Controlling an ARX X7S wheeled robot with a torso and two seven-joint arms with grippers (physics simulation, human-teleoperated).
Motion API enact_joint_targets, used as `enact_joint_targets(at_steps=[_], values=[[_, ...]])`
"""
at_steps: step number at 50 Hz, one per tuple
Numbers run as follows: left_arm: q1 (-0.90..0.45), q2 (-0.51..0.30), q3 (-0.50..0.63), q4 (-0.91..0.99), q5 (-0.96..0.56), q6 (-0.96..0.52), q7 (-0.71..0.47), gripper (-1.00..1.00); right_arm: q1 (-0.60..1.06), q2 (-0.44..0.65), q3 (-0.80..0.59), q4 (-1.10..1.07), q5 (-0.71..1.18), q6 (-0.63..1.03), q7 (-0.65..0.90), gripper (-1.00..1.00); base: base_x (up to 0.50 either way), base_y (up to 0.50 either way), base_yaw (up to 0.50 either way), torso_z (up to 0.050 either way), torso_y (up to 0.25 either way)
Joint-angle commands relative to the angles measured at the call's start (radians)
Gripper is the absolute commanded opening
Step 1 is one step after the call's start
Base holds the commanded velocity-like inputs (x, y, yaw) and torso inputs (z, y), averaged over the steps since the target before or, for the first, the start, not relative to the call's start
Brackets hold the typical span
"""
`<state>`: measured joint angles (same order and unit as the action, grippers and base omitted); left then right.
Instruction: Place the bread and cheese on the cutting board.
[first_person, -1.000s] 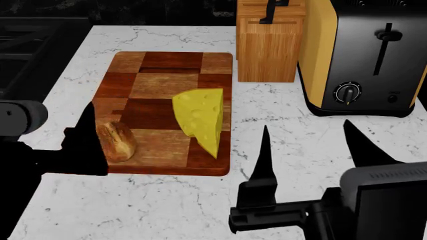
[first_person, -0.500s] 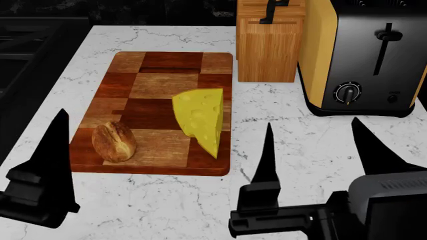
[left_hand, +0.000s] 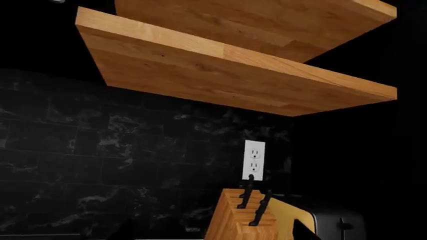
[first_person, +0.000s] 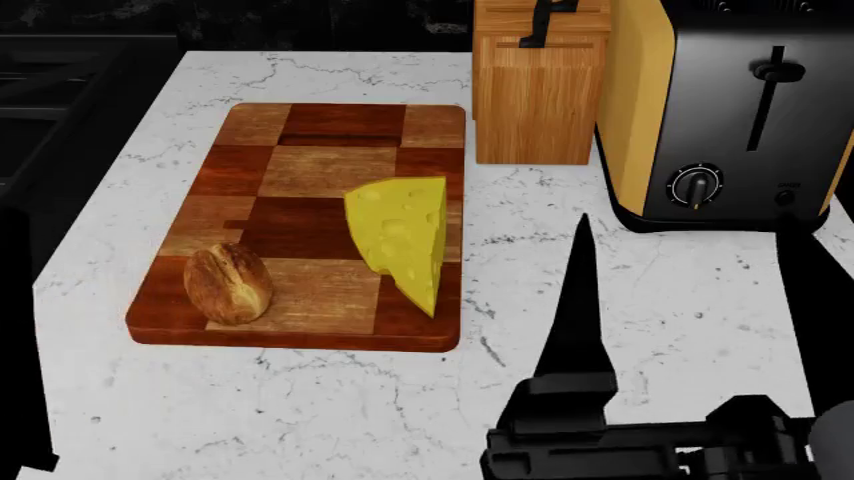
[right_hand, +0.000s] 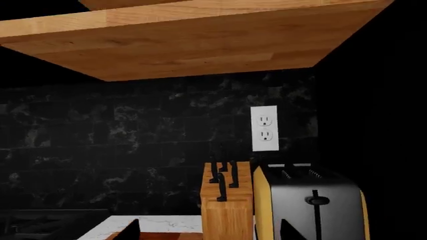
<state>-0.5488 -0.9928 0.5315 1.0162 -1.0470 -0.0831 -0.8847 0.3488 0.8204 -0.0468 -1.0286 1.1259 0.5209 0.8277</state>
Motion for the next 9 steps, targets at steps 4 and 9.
enact_joint_targets(at_steps=[4, 9], values=[[0.02, -0.044, -0.065, 0.017, 0.009, 0.09, 0.001, 1.0, -0.028, 0.118, -0.034, -0.016, -0.023, -0.19, 0.06, 1.0, 0.0, 0.0, 0.0, 0.0, 0.0], [0.017, -0.086, -0.052, 0.028, 0.014, 0.143, -0.018, 1.0, -0.051, 0.166, -0.056, -0.016, -0.037, -0.272, 0.075, 1.0, 0.0, 0.0, 0.0, 0.0, 0.0]])
